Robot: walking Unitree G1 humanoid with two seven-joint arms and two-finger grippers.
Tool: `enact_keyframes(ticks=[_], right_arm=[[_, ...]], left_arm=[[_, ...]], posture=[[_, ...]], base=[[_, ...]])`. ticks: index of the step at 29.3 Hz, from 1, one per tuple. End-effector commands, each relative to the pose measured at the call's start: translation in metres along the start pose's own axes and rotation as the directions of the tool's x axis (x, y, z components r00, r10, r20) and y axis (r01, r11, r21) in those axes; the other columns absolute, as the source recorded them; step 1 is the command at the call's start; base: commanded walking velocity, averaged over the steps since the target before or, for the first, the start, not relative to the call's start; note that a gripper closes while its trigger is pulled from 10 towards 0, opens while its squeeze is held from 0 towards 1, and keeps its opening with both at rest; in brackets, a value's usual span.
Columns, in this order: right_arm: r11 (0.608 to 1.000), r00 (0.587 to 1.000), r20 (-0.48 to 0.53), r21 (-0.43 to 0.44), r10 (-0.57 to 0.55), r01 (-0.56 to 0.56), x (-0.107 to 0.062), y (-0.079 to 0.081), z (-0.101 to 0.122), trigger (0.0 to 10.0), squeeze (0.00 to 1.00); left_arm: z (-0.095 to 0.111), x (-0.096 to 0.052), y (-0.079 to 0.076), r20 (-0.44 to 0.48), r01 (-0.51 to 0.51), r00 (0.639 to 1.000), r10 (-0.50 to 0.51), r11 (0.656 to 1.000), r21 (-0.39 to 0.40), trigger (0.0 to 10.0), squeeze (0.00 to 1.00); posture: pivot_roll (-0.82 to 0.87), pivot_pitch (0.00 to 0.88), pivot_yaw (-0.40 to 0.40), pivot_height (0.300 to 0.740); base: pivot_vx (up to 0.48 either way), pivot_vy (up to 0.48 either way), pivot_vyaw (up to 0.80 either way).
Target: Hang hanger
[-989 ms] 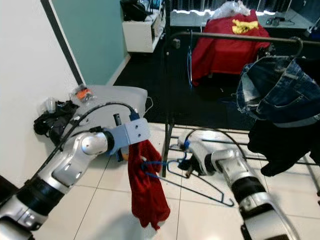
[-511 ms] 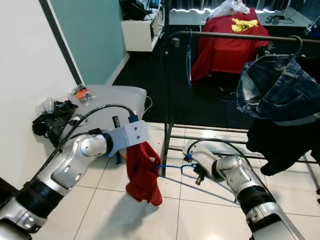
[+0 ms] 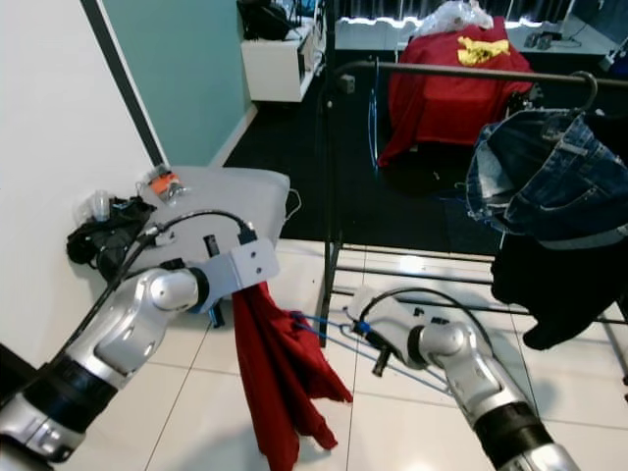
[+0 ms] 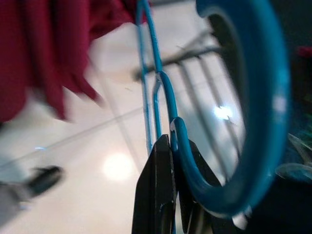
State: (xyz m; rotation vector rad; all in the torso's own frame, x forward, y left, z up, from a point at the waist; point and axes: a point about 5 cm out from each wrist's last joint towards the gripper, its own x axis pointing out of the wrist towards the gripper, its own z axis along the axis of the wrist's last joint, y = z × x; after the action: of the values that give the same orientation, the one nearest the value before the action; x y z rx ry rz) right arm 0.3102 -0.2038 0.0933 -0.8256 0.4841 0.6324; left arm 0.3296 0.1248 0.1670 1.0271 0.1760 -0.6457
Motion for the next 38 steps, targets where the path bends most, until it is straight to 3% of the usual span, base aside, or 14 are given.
enact_keyframes(ticks=[1, 2, 6, 8, 10, 12, 15, 19, 20, 21, 30, 33, 35, 38], right_arm=[[0.999, 0.999, 0.004, -0.018, -0.032, 0.032, 0.000, -0.002, 0.000, 10.0, 0.00], [0.995, 0.987, 0.139, 0.037, 0.082, -0.088, 0.001, 0.014, 0.016, 10.0, 0.00], [0.996, 0.983, 0.159, -0.019, 0.094, -0.093, -0.001, 0.017, 0.017, 10.0, 0.00], [0.967, 0.939, 0.233, -0.029, 0.252, -0.252, -0.007, 0.032, 0.023, 10.0, 0.00], [0.967, 0.939, 0.233, -0.029, 0.252, -0.252, -0.007, 0.032, 0.023, 10.0, 0.00], [0.939, 0.897, 0.289, -0.012, 0.333, -0.345, -0.012, 0.040, 0.029, 10.0, 0.00], [0.946, 0.925, 0.200, -0.074, 0.324, -0.316, -0.011, 0.034, 0.021, 10.0, 0.00], [0.899, 0.869, 0.241, -0.047, 0.433, -0.435, -0.017, 0.044, 0.026, 10.0, 0.00], [0.910, 0.896, 0.165, -0.115, 0.413, -0.398, -0.013, 0.039, 0.019, 10.0, 0.00], [0.884, 0.878, 0.119, -0.123, 0.463, -0.450, -0.014, 0.039, 0.014, 10.0, 0.00], [0.831, 0.832, -0.051, -0.044, 0.552, -0.554, -0.022, 0.030, -0.002, 10.0, 0.00], [0.908, 0.911, -0.030, -0.072, 0.411, -0.412, -0.014, 0.018, 0.001, 10.0, 0.00], [0.908, 0.911, -0.030, -0.072, 0.411, -0.412, -0.014, 0.018, 0.001, 10.0, 0.00], [0.976, 0.966, 0.139, -0.034, 0.218, -0.215, -0.007, 0.004, 0.022, 10.0, 0.00]], left_arm=[[-0.002, -0.002, 0.004, -0.003, -0.013, 1.000, 0.013, 1.000, 0.009, 10.0, 0.00], [0.000, -0.002, 0.002, 0.014, -0.006, 1.000, 0.005, 1.000, 0.012, 10.0, 0.00], [0.009, -0.001, 0.000, 0.065, 0.006, 0.998, -0.007, 1.000, 0.018, 10.0, 0.00], [0.011, 0.000, 0.000, 0.076, 0.010, 0.997, -0.012, 1.000, 0.030, 10.0, 0.00], [0.011, 0.000, 0.000, 0.076, 0.010, 0.997, -0.012, 1.000, 0.030, 10.0, 0.00], [0.010, 0.000, 0.000, 0.073, 0.011, 0.997, -0.014, 0.999, 0.036, 10.0, 0.00], [0.010, 0.000, 0.001, 0.073, 0.010, 0.997, -0.013, 0.999, 0.039, 10.0, 0.00], [0.013, 0.000, 0.001, 0.093, 0.011, 0.996, -0.015, 0.999, 0.044, 10.0, 0.00], [0.015, 0.000, 0.001, 0.102, 0.016, 0.995, -0.021, 0.999, 0.051, 10.0, 0.00], [0.016, 0.001, 0.001, 0.108, 0.022, 0.994, -0.029, 0.998, 0.059, 10.0, 0.00], [0.012, 0.002, 0.000, 0.076, 0.036, 0.996, -0.041, 0.997, 0.062, 10.0, 0.00], [0.006, 0.002, -0.001, 0.037, 0.019, 0.999, -0.020, 1.000, 0.024, 10.0, 0.00], [0.006, 0.002, -0.001, 0.037, 0.019, 0.999, -0.020, 1.000, 0.024, 10.0, 0.00], [-0.004, -0.001, 0.002, -0.017, 0.005, 1.000, -0.006, 1.000, -0.014, 10.0, 0.00]], posture=[[-0.01, 0.079, 0.042, 0.740], [-0.01, 0.078, 0.042, 0.740], [0.00, 0.077, 0.036, 0.740], [-0.01, 0.076, 0.039, 0.740], [-0.01, 0.076, 0.039, 0.740], [-0.01, 0.076, 0.038, 0.740], [-0.01, 0.074, 0.043, 0.740], [-0.01, 0.075, 0.041, 0.740], [-0.01, 0.074, 0.042, 0.740], [-0.01, 0.071, 0.043, 0.740], [-0.01, 0.064, 0.030, 0.740], [-0.01, 0.060, 0.032, 0.740], [-0.01, 0.060, 0.032, 0.740], [0.00, 0.053, 0.029, 0.740]], base=[[0.000, 0.000, 0.00], [0.000, 0.000, 0.00], [0.000, 0.000, 0.00], [0.000, 0.000, 0.00], [0.000, 0.000, 0.00], [0.000, 0.000, 0.00], [0.000, 0.000, 0.00], [0.000, 0.000, 0.00], [0.000, 0.000, 0.00], [0.000, 0.000, 0.00], [0.000, 0.000, 0.00], [0.000, 0.000, 0.00], [0.000, 0.000, 0.00], [0.000, 0.000, 0.00]])
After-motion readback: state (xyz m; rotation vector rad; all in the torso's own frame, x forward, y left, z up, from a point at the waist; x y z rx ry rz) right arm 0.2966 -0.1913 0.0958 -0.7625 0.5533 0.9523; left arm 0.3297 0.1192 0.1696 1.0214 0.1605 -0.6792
